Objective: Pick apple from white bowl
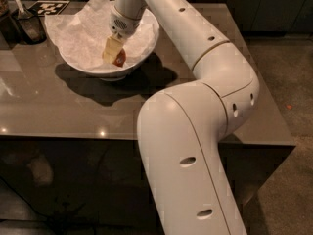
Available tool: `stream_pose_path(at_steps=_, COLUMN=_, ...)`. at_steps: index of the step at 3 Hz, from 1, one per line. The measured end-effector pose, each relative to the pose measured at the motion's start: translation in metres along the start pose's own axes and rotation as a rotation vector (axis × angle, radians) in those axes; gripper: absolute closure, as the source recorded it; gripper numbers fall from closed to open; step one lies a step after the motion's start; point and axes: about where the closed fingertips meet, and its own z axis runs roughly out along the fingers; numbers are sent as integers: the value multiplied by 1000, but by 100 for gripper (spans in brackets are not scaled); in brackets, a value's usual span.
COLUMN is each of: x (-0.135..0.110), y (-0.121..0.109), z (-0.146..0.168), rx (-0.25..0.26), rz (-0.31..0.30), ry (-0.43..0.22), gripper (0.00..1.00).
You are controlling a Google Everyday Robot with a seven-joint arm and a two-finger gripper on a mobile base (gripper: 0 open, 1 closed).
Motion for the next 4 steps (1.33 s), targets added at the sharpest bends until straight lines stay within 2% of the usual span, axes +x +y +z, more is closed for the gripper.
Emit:
stream_pose_path(at_steps=2, x=0, y=0, z=0, rx=0, rz=0, ry=0, gripper=89)
stream_pose_path(at_steps=3, x=-7, y=0, z=-5, rx=23, rz=-11, ry=-10, gripper=100)
stream_pose_path(at_steps=4, x=-20, y=7, z=-32, rx=64, rz=-19, ry=-18, gripper=100)
